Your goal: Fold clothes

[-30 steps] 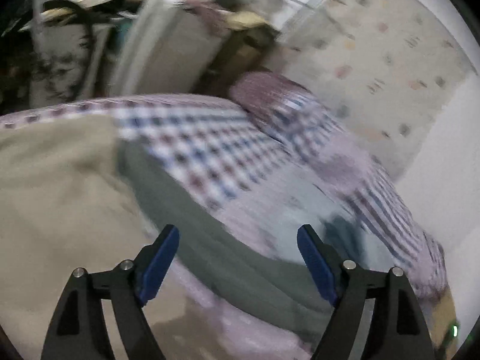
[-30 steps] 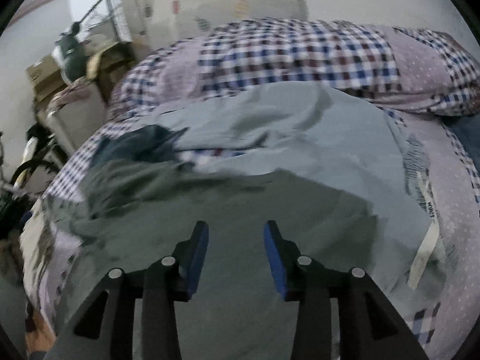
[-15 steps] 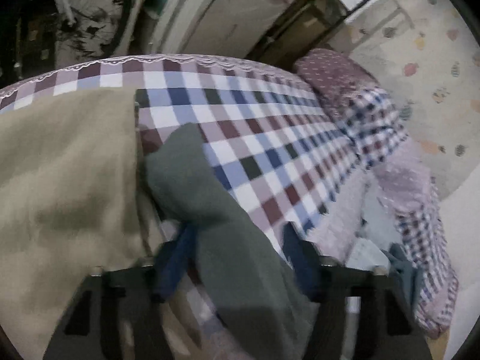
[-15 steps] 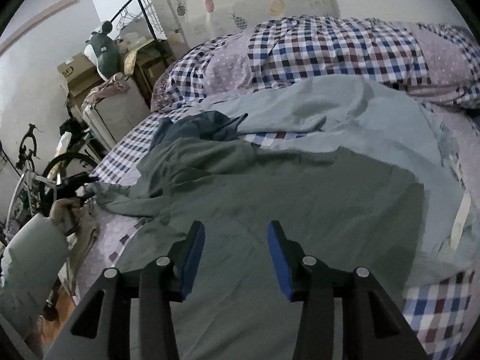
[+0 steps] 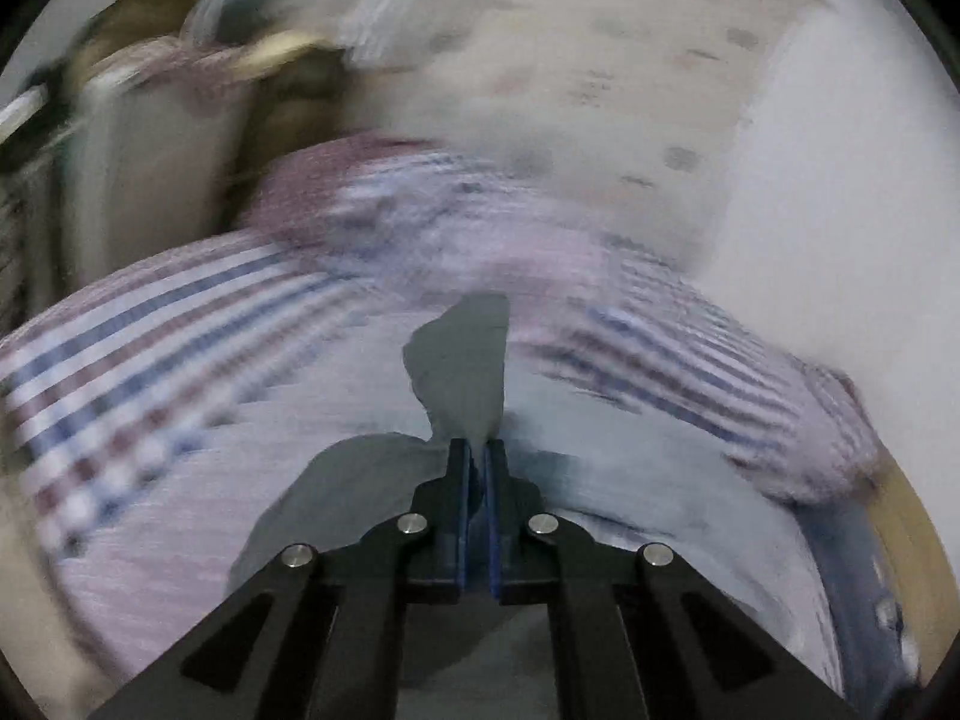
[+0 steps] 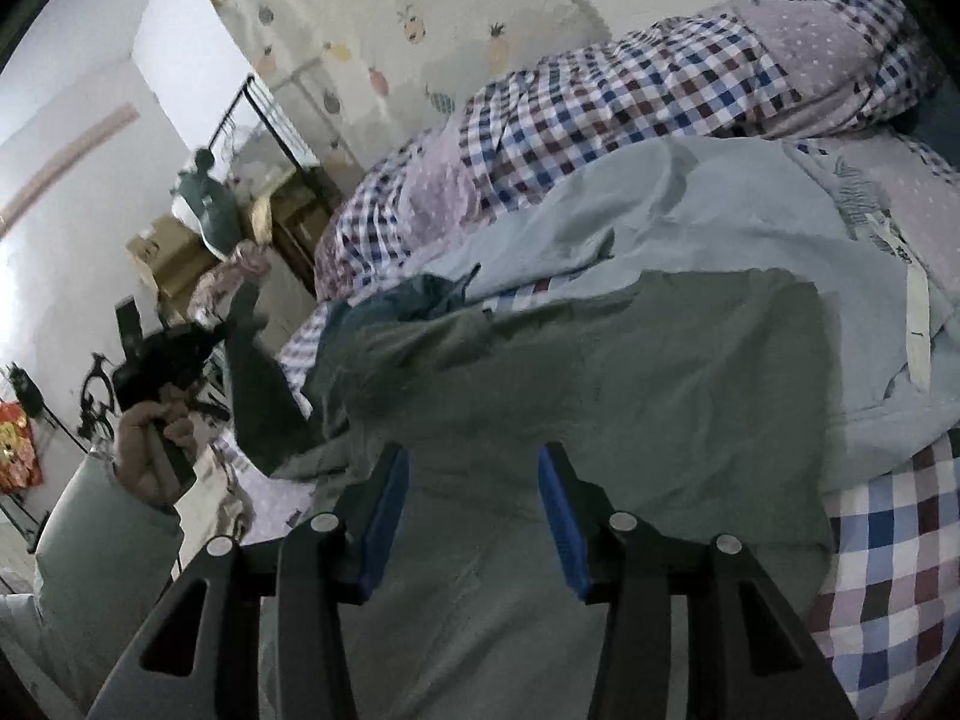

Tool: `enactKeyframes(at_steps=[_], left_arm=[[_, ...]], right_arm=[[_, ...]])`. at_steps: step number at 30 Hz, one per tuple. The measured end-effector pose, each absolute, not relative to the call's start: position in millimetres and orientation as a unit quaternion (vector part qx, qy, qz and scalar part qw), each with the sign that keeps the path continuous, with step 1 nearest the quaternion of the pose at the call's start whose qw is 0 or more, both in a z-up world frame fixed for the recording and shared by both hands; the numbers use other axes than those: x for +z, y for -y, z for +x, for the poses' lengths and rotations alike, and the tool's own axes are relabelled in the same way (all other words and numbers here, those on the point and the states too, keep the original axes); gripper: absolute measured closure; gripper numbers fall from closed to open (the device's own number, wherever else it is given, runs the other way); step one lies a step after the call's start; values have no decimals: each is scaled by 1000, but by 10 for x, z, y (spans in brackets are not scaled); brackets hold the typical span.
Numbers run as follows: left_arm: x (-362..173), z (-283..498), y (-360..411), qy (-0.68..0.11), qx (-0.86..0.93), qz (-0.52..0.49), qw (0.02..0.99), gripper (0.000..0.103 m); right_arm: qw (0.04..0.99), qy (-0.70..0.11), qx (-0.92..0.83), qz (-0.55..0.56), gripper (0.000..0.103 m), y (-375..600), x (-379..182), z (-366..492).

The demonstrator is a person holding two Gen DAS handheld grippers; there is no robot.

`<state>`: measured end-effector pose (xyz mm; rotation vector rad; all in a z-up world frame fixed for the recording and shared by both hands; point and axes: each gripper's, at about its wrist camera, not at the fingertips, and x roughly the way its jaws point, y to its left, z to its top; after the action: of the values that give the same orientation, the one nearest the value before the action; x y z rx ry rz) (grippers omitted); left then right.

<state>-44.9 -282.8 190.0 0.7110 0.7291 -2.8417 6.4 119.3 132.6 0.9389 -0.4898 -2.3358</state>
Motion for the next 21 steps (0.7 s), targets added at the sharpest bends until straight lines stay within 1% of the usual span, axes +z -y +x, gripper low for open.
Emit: enactKeyframes(at_steps=[4,6,9,10,13,14,15,16,17,18,21], left_arm=[[2085,-771,1599,-182,-952,245,-33,100],[1976,-916,1016,-157,-950,260,-68,100],[1529,-1075,311,-123,-938,307,-105,100],[1303,-1130,73,-106,-929,334,-115,99],[668,-1193,-437,-49,-896,418,-139,93],[511,-1178,-539,-31,-888,437,-143,86],[428,-1123,-568,-13,-885,443,-144,70],[370,-1055,-563,0,-883,445,-146,60],[366,-969,-505,3,-886,440,-148,41],[399,-864,-421,0,-891,430,-148,29],[568,-503,-30,-6,-912,383,-145,17]], right_arm=[[282,232,-869,334,53,-1538,1245,32],[272,255,-864,338,53,-1735,1147,-4],[251,266,-860,356,53,-2000,966,-82],[241,267,-859,363,53,-2089,892,-109],[207,277,-854,390,53,-2324,656,-190],[197,283,-850,398,53,-2383,588,-217],[187,289,-846,406,53,-2442,519,-244],[181,292,-844,412,53,-2479,481,-266],[180,290,-845,412,53,-2502,466,-283],[179,288,-846,411,53,-2517,469,-296],[183,281,-852,402,53,-2496,519,-331]])
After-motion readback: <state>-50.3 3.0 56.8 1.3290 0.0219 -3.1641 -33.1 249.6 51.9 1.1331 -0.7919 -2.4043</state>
